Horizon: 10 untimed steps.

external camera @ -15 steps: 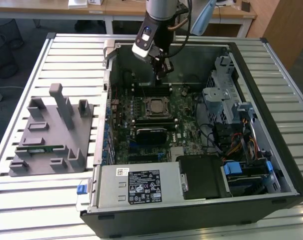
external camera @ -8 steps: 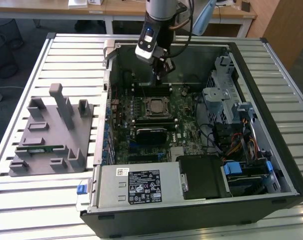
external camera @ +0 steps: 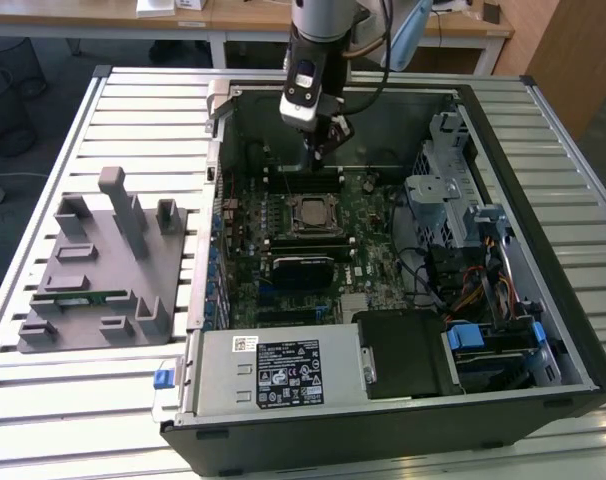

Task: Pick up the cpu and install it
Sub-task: 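Install the first cpu locking lever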

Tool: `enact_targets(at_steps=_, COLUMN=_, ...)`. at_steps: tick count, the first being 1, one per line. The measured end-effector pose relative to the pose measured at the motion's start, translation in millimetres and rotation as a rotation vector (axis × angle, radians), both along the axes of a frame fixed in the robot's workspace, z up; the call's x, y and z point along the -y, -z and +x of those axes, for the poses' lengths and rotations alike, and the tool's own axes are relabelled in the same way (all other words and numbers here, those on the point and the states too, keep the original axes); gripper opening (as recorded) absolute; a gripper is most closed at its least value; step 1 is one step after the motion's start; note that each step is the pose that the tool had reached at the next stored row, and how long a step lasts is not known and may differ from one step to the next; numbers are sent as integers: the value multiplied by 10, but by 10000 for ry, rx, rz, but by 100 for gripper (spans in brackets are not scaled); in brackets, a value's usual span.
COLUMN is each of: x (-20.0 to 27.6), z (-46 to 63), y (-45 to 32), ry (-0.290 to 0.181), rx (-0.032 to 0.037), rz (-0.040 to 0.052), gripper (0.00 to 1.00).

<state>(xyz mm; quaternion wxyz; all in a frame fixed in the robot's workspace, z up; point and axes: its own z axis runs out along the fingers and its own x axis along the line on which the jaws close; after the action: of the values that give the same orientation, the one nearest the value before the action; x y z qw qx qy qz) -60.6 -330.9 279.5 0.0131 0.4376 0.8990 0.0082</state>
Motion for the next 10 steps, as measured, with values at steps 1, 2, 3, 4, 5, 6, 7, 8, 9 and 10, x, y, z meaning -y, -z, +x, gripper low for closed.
enact_targets(at_steps=1, x=0, z=0, y=1, ry=-179, rx=-1, rz=-1, gripper=11)
enact_targets(at_steps=2, x=0, z=0, y=2, ry=-359, rx=-1, rz=-3, gripper=11)
enact_targets(at_steps=3, x=0, z=0, y=3, ry=-556, rx=0, rz=-2, gripper=11)
enact_targets(at_steps=4, x=0, z=0, y=5, ry=-735, rx=0, rz=-2, gripper=11)
enact_targets(at_steps=5, x=0, z=0, y=6, ry=-916, rx=1, rz=-2, gripper=11)
enact_targets(at_steps=6, x=0, z=0, y=8, ry=-1094, rx=1, rz=-2, gripper=11)
enact_targets(at_steps=7, x=0, z=0, y=9, ry=-1276, rx=0, rz=-2, gripper=11)
enact_targets(at_steps=8, x=0, z=0, y=11, ry=-1454, rx=0, rz=-2, gripper=11)
enact_targets(at_steps=9, x=0, z=0, y=13, ry=-1635, rx=1, rz=-2, gripper=11)
enact_targets(at_steps=10, x=0, z=0, y=15, ry=-1831, rx=0, rz=-3, gripper=11)
